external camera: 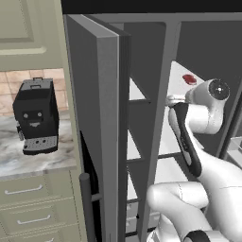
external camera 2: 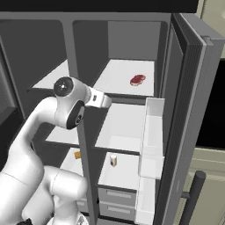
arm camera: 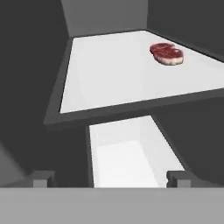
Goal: Pick up the frozen steak from the freezer, place it on any shelf in the fridge, and close the fridge and freezer doors when done.
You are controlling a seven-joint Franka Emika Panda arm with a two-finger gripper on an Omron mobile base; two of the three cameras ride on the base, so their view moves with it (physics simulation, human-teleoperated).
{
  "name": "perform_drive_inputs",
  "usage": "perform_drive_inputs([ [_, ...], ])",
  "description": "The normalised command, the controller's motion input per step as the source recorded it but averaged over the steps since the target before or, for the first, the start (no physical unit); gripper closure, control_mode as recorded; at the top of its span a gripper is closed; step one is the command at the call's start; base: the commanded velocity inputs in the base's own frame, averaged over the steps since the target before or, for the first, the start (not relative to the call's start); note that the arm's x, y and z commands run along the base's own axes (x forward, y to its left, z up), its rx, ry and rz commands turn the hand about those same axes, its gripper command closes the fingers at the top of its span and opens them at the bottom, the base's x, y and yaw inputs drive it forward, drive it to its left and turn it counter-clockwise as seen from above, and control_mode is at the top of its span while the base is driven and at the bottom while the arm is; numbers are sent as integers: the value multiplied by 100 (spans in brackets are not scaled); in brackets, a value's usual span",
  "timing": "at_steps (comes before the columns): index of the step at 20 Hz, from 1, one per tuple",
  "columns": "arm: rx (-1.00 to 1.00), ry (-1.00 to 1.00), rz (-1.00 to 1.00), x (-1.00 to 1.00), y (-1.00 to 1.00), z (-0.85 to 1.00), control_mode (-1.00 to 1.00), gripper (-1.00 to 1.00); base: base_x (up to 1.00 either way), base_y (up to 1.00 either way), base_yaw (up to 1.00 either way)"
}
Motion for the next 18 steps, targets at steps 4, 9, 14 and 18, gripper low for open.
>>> perform_drive_inputs([
  [4,0,45,0,-99,44,-2,-100,-100,0,0,0],
  [9,2,8,1,-32,27,-21,-100,-100,0,0,0],
  [14,0,0,0,0,0,0,-100,-100,0,0,0],
  [18,0,1,0,-4,-1,0,-100,-100,0,0,0],
])
